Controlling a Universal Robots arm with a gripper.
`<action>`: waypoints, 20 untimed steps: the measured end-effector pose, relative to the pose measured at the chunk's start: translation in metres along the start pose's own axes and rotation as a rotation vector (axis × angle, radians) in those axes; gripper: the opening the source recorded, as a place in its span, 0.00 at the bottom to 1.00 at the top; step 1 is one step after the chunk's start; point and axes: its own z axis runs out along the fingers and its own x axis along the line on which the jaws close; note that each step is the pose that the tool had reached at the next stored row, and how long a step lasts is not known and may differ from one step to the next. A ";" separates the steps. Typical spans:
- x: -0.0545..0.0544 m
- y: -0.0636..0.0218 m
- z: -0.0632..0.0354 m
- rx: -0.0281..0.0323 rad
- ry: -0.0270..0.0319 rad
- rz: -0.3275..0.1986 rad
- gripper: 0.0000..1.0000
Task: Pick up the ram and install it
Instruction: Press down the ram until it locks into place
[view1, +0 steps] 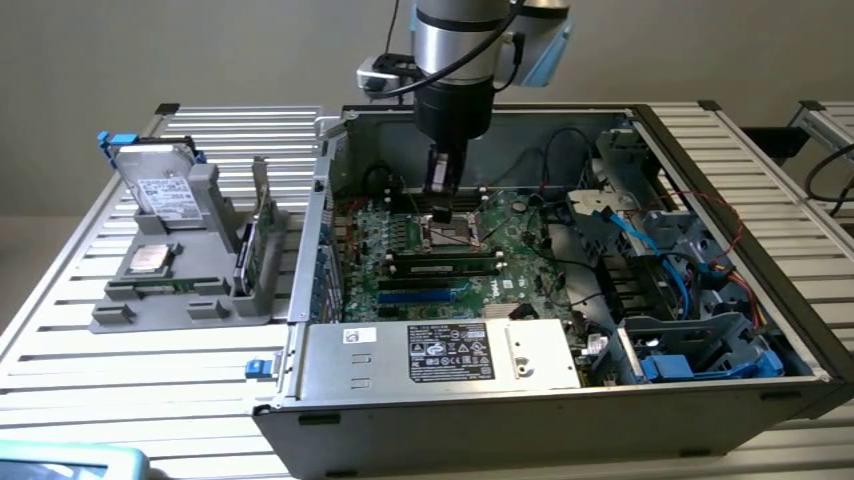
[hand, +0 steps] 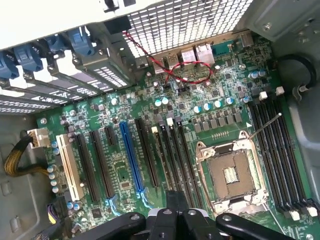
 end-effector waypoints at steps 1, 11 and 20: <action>0.000 0.0000 0.0000 -0.0008 0.0000 0.016 0.11; 0.000 0.0000 0.0003 -0.0086 -0.0002 0.182 0.11; 0.000 0.0000 0.0007 -0.0161 -0.0008 0.336 0.11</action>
